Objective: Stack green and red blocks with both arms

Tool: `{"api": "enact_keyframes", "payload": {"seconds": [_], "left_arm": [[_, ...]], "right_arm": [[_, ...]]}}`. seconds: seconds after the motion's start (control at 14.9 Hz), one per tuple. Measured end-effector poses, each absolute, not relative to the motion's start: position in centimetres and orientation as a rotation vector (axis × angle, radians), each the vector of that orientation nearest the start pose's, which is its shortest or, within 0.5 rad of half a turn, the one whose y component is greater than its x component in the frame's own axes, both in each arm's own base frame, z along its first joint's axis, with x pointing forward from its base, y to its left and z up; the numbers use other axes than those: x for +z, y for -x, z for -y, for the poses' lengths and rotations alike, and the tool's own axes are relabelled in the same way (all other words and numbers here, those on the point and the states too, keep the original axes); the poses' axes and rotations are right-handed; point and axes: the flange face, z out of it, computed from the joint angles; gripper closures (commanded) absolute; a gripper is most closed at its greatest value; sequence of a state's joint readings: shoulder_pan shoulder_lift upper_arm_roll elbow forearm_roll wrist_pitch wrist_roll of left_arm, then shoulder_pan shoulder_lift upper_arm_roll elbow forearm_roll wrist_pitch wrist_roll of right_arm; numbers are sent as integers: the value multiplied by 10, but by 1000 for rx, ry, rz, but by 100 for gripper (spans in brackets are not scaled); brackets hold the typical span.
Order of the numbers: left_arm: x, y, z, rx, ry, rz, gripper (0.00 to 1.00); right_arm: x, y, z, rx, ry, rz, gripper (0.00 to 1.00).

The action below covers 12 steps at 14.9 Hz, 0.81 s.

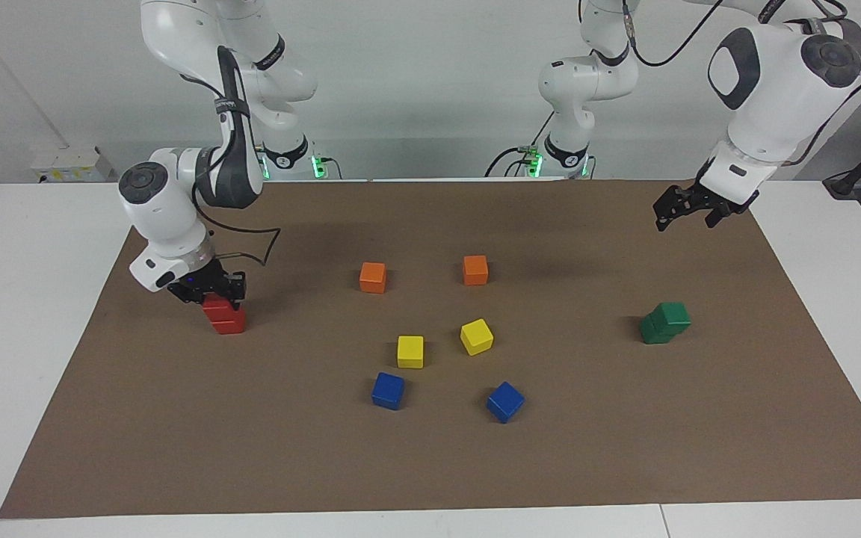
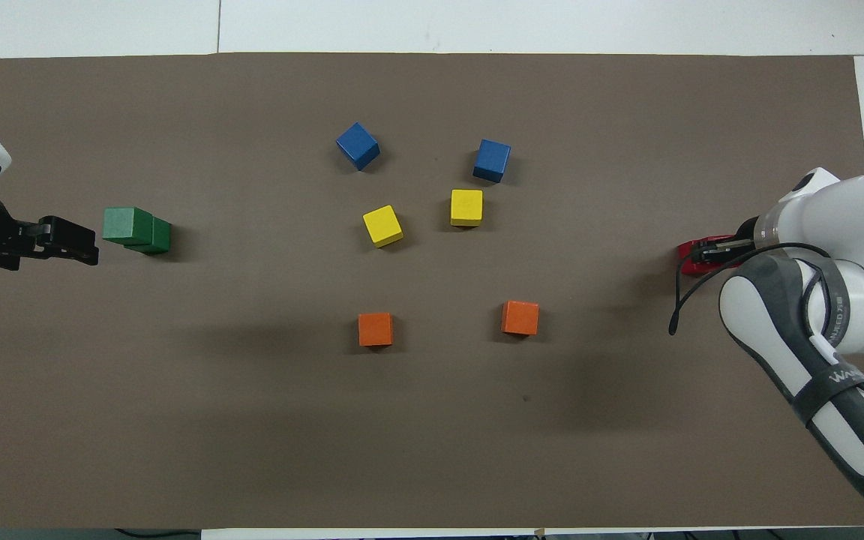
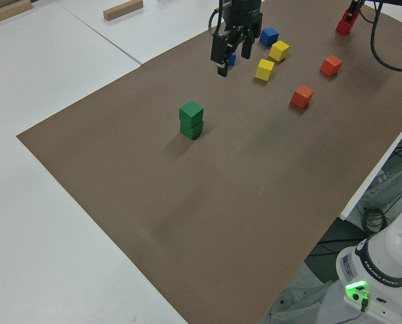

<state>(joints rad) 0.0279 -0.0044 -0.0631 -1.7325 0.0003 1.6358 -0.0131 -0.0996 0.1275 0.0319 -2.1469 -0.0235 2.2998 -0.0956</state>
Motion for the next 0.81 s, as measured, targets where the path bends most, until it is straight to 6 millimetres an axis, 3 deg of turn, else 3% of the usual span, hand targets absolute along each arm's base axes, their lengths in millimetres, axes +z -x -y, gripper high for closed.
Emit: {"api": "enact_keyframes", "payload": {"seconds": [0.34, 0.67, 0.81], "left_arm": [[559, -551, 19, 139, 3141, -24, 0], [583, -552, 21, 152, 3161, -15, 0], [588, -553, 22, 153, 3161, -17, 0]], "right_arm": [[344, -557, 40, -32, 3156, 62, 100], [344, -557, 40, -32, 3156, 63, 100], [344, -557, 40, -32, 3156, 64, 67]]}}
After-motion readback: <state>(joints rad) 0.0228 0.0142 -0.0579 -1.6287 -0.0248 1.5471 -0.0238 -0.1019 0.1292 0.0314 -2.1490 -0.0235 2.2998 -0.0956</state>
